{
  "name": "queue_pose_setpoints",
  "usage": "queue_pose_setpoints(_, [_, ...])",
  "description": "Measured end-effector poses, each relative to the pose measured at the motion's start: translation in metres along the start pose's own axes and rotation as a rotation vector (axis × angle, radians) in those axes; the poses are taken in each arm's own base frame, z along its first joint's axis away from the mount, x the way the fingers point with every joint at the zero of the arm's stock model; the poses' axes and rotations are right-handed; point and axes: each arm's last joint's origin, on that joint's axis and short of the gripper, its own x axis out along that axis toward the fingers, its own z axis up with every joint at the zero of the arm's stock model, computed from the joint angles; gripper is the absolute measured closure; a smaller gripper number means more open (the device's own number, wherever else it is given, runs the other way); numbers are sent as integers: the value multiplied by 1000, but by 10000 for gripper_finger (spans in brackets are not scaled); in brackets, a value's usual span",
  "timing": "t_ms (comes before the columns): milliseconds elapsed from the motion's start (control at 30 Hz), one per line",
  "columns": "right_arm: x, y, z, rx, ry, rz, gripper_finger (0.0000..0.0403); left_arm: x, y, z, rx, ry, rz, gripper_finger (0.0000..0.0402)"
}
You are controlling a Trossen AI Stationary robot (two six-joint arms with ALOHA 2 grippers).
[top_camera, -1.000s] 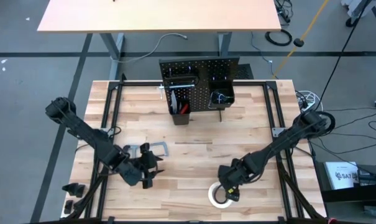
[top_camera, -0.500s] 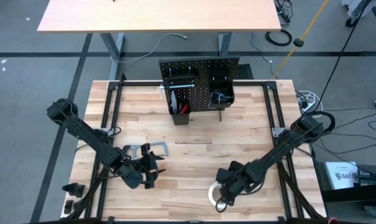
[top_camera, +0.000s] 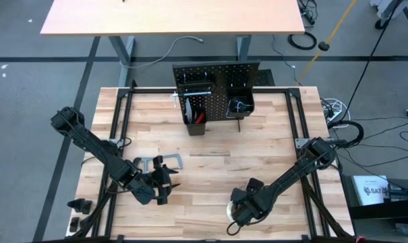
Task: Hang tools onto peg board
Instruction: Hang the white tape on the pegboard
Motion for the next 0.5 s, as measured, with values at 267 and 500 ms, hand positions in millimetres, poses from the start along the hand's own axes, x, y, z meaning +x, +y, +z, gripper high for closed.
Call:
queue_pose_setpoints(267, [-5,0,0,-16,-29,21,216,0,-1,2,-13,-14,-9,178])
queue_pose_setpoints(500, [-12,2,2,-77,-31,16,335,0,-1,2,-14,-14,-11,178])
